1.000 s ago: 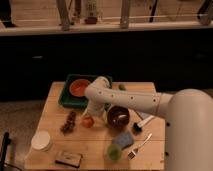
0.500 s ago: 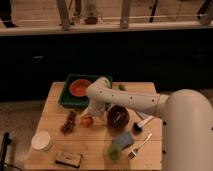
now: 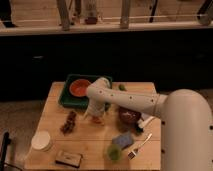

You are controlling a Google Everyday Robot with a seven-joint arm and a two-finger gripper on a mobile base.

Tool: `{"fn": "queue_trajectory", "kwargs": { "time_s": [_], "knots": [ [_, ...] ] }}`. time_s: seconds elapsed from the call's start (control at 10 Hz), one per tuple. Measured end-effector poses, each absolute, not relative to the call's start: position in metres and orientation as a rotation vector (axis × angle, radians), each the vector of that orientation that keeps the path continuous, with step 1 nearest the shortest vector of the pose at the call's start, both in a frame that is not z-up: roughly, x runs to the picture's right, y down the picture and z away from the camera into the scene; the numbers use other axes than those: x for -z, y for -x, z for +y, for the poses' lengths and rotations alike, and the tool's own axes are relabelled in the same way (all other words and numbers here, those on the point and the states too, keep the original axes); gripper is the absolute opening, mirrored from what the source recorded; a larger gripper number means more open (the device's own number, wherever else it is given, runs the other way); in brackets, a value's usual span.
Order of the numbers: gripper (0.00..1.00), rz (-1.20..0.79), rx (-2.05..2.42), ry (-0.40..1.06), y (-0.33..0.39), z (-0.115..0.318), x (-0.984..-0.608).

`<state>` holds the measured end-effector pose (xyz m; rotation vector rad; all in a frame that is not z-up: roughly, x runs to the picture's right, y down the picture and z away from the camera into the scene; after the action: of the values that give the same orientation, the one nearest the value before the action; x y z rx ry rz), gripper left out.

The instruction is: Place apple in paper cup

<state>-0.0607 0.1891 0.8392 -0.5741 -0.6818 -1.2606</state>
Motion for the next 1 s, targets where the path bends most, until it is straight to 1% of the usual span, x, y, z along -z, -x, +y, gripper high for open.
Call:
{"fn": "queue_trajectory", "kwargs": {
  "time_s": [0.4,0.8,0.9,1.0],
  "knots": [
    [0.8,-0.689,1.258,0.561,0.058,0.184,-0.833],
    [0.8,-0.678,1.234,0.533,0.044,0.178,-0.836],
    [0.77,-0.675,1.234,0.526,0.043,0.176,-0.837],
    [0.69,-0.671,1.236,0.52,0.041,0.175,-0.837]
  ]
}}
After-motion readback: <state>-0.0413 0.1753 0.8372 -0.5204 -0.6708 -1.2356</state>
